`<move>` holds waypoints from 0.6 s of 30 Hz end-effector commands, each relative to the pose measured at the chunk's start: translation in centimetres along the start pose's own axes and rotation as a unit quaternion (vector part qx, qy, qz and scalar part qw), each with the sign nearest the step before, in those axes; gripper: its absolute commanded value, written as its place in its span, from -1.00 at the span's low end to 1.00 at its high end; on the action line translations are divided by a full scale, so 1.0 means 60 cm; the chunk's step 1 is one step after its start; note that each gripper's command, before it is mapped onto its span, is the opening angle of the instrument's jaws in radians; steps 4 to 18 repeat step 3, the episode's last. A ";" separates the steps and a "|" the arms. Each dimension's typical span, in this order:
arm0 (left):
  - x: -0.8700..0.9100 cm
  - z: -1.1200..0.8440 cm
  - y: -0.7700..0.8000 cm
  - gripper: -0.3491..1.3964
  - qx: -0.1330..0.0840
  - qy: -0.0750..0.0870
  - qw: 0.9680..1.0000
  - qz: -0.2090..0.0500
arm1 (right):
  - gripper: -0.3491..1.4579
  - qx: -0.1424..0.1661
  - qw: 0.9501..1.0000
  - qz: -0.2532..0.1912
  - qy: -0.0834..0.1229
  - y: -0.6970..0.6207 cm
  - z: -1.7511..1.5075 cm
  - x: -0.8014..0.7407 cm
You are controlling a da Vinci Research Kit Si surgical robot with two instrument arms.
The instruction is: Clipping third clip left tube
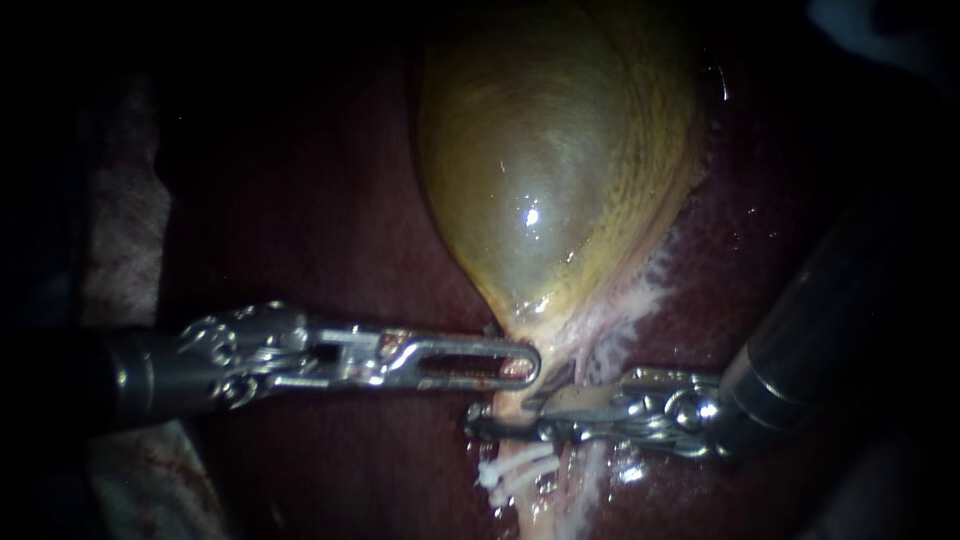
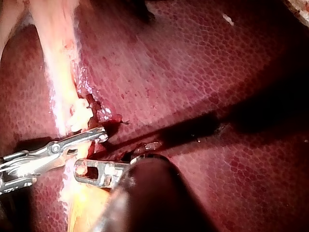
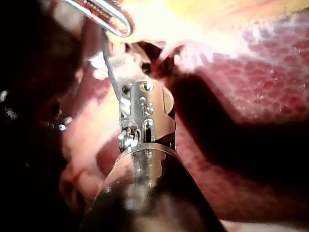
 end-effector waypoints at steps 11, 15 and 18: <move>0.0000 0.0000 0.0000 -1.00 0.000 0.000 1.000 0.000 | -1.00 0.000 1.000 0.000 0.000 0.0000 0.0000 0.0000; 0.0000 0.0000 0.0000 -1.00 0.000 0.000 1.000 0.000 | -1.00 0.000 1.000 0.000 0.000 0.0000 0.0000 0.0000; 0.0000 0.0000 0.0000 -1.00 0.000 0.000 1.000 0.000 | -1.00 0.000 1.000 0.000 0.000 0.0000 0.0000 0.0000</move>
